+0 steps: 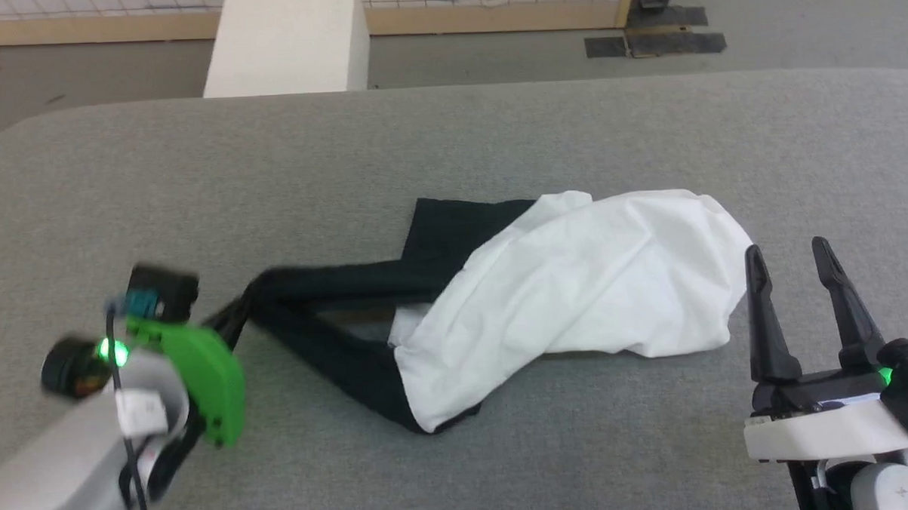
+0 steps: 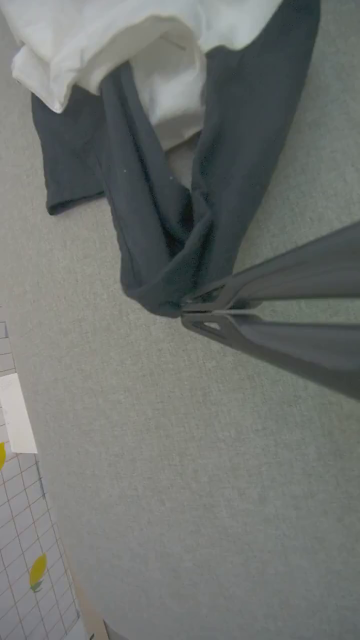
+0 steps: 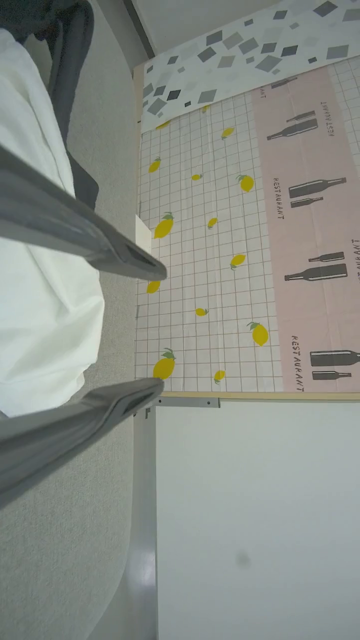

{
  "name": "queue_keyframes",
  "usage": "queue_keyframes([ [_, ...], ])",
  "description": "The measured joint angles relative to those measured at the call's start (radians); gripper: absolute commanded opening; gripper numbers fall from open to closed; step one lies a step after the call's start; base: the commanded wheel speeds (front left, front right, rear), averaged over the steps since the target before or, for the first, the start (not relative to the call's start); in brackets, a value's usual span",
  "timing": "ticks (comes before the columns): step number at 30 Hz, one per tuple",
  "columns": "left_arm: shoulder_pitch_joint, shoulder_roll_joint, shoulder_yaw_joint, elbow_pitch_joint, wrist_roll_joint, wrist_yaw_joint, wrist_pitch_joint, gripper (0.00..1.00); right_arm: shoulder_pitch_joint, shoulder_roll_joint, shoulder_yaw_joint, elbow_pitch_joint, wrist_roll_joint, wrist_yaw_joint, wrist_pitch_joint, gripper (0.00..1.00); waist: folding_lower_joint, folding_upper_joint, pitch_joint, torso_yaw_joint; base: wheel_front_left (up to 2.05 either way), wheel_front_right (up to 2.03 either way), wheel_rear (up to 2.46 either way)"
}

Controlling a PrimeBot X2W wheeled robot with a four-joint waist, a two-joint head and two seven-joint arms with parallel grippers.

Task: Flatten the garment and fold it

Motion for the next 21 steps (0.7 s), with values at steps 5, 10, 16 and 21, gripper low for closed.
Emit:
queue_keyframes([
  [5,0.148,0.024,-0.001,0.035,-0.038,0.091,-0.035,0.00,0.003,0.000,0.012,0.004,-0.001,0.000,0.000,1.00,0.0000,0.0000,-0.019,0.010,0.00,0.00,0.00],
  [10,0.250,0.051,0.024,0.069,-0.087,0.180,-0.078,0.00,0.020,0.000,0.011,0.010,-0.006,0.000,0.000,1.00,0.0000,0.0000,-0.034,0.001,0.00,0.00,0.00],
  [16,0.295,0.030,0.065,0.042,-0.116,0.204,-0.176,1.00,0.032,0.000,0.002,0.017,-0.052,0.000,0.000,1.00,0.0000,0.0000,-0.049,0.017,0.00,0.00,0.00],
  [21,0.279,-0.011,0.160,-0.005,-0.001,0.288,-0.271,1.00,-0.058,-0.003,-0.044,0.005,-0.137,0.000,0.000,1.00,-0.0001,0.0000,-0.055,0.046,0.00,0.00,0.00],
])
